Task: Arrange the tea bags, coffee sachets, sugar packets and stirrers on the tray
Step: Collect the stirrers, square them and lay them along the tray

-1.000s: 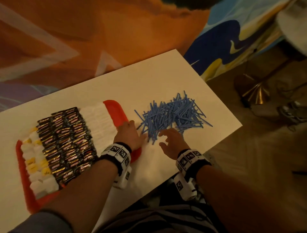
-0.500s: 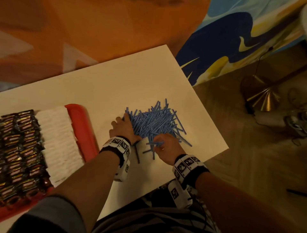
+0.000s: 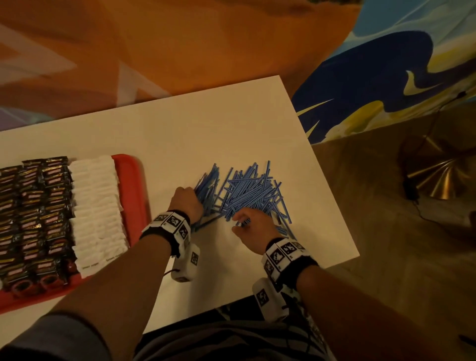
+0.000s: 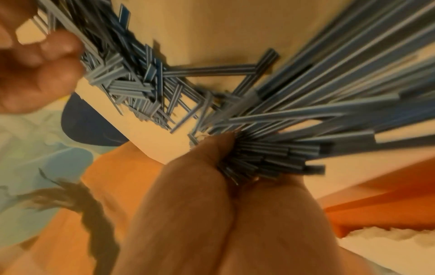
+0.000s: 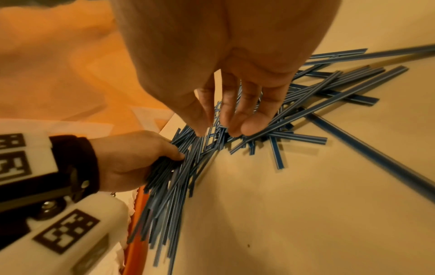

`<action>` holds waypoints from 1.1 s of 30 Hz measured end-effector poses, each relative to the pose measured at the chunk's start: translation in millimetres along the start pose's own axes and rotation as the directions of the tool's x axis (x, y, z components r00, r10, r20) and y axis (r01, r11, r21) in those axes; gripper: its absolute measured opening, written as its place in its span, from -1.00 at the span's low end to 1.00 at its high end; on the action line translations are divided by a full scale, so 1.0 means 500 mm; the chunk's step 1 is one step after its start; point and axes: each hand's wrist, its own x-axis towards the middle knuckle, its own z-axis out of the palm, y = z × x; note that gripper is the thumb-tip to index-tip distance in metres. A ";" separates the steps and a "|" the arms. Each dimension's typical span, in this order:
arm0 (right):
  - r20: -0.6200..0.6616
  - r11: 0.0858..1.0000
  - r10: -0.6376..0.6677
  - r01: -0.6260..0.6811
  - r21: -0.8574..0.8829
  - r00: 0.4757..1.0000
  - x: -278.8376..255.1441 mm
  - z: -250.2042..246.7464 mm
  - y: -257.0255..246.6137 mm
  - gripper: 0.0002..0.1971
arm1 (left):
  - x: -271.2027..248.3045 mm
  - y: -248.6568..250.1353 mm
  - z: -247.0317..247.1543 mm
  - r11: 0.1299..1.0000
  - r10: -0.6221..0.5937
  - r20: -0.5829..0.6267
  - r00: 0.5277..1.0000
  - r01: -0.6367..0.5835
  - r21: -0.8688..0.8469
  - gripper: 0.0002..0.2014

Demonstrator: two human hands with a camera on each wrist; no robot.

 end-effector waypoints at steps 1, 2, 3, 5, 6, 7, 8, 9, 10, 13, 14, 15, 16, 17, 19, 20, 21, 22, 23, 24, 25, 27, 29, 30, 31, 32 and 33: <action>0.005 1.000 0.003 -0.003 0.011 1.000 0.002 0.000 0.000 -0.88 | 0.000 -0.005 -0.003 1.000 -0.016 -0.003 1.000 0.016 -0.022 -0.72; 0.013 1.000 0.006 -0.006 0.025 1.000 0.004 0.000 -0.001 -0.88 | -0.001 -0.010 -0.007 0.998 -0.030 -0.006 1.000 0.029 -0.047 -0.72; 0.022 0.999 0.011 -0.011 0.035 1.000 0.005 -0.001 -0.001 -0.88 | -0.003 -0.014 -0.011 0.996 -0.047 -0.007 0.999 0.046 -0.079 -0.73; 0.036 0.999 0.018 -0.019 0.043 0.999 0.008 -0.003 -0.002 -0.88 | -0.005 -0.023 -0.018 0.981 -0.079 -0.008 0.997 0.076 -0.176 -0.76; 0.039 0.999 0.022 -0.024 0.044 0.999 0.010 -0.004 0.000 -0.88 | -0.005 -0.030 -0.021 0.967 -0.094 -0.013 0.996 0.088 -0.240 -0.78; 0.042 0.999 0.028 -0.029 0.043 0.999 0.012 -0.005 0.000 -0.88 | -0.004 -0.037 -0.022 0.945 -0.112 -0.013 0.994 0.103 -0.311 -0.80; 0.043 0.998 0.034 -0.036 0.042 0.998 0.013 -0.006 0.002 -0.88 | -0.003 -0.045 -0.023 0.913 -0.127 -0.011 0.992 0.112 -0.391 -0.81; 0.045 0.998 0.040 -0.042 0.044 0.998 0.015 -0.007 0.004 -0.88 | -0.003 -0.050 -0.024 0.869 -0.141 -0.002 0.990 0.123 -0.480 -0.84; 0.049 0.998 0.045 -0.047 0.047 0.998 0.017 -0.006 0.007 -0.88 | -0.004 -0.052 -0.025 0.814 -0.150 0.007 0.989 0.128 -0.566 -0.88; 0.057 0.997 0.058 -0.061 0.052 0.997 0.020 -0.007 0.007 -0.87 | -0.015 -0.051 -0.032 0.659 -0.159 0.041 0.986 0.137 -0.740 -0.87; 0.062 0.996 0.063 -0.067 0.067 0.996 0.021 -0.007 0.003 -0.87 | -0.020 -0.050 -0.032 0.618 -0.155 0.049 0.987 0.135 -0.775 -0.86; 0.066 0.995 0.059 -0.064 0.081 0.996 0.023 -0.008 -0.003 -0.89 | -0.024 -0.050 -0.033 0.585 -0.150 0.055 0.987 0.134 -0.800 -0.84; 0.068 0.996 0.040 -0.045 0.082 0.997 0.026 -0.011 -0.011 -0.90 | -0.030 -0.050 -0.033 0.558 -0.146 0.058 0.988 0.130 -0.819 -0.83; 0.072 0.997 0.012 -0.018 0.073 0.997 0.030 -0.016 -0.022 -0.91 | -0.036 -0.048 -0.035 0.535 -0.142 0.059 0.988 0.126 -0.835 -0.82; 0.079 0.995 -0.035 0.028 0.096 0.996 0.044 -0.028 -0.054 -0.91 | -0.049 -0.045 -0.040 0.494 -0.123 0.049 0.991 0.103 -0.863 -0.79; 0.076 0.991 -0.049 0.039 0.126 0.996 0.053 -0.035 -0.074 -0.91 | -0.057 -0.042 -0.045 0.475 -0.109 0.038 0.993 0.086 -0.876 -0.78; 0.059 0.986 -0.059 0.048 0.162 0.997 0.065 -0.042 -0.095 -0.90 | -0.066 -0.038 -0.051 0.454 -0.094 0.030 0.995 0.070 -0.888 -0.77; 0.028 0.979 -0.061 0.054 0.195 0.998 0.078 -0.049 -0.118 -0.87 | -0.075 -0.034 -0.056 0.434 -0.077 0.024 0.997 0.055 -0.899 -0.77; -0.011 0.971 -0.064 0.065 0.229 0.998 0.088 -0.057 -0.145 -0.82 | -0.087 -0.028 -0.062 0.415 -0.052 0.016 0.998 0.036 -0.909 -0.79; -0.047 0.962 -0.065 0.075 0.262 0.997 0.096 -0.064 -0.174 -0.75 | -0.099 -0.020 -0.068 0.397 -0.024 0.004 1.000 0.013 -0.918 -0.81; -0.067 0.948 -0.067 0.085 0.305 0.995 0.103 -0.071 -0.203 -0.67 | -0.113 -0.012 -0.074 0.389 0.002 -0.007 1.000 -0.007 -0.921 -0.83; -0.053 0.907 -0.057 0.074 0.414 0.997 0.108 -0.085 -0.259 -0.55 | -0.135 0.004 -0.086 0.401 0.051 -0.015 0.999 -0.034 -0.916 -0.84; -0.059 0.910 -0.084 0.101 0.403 0.995 0.114 -0.088 -0.302 -0.59 | -0.153 0.019 -0.097 0.426 0.113 -0.017 0.993 -0.064 -0.902 -0.85; -0.067 0.908 -0.117 0.134 0.398 0.991 0.116 -0.088 -0.319 -0.68 | -0.160 0.024 -0.102 0.438 0.130 -0.018 0.991 -0.074 -0.896 -0.81; -0.064 0.892 -0.146 0.159 0.423 0.987 0.116 -0.087 -0.334 -0.78 | -0.167 0.029 -0.108 0.442 0.131 -0.021 0.991 -0.078 -0.894 -0.81; -0.051 0.862 -0.167 0.171 0.477 0.985 0.116 -0.085 -0.348 -0.83 | -0.174 0.033 -0.114 0.433 0.123 -0.024 0.992 -0.076 -0.898 -0.82; -0.027 0.833 -0.179 0.166 0.527 0.984 0.112 -0.084 -0.361 -0.82 | -0.180 0.035 -0.121 0.417 0.107 -0.026 0.994 -0.069 -0.906 -0.80</action>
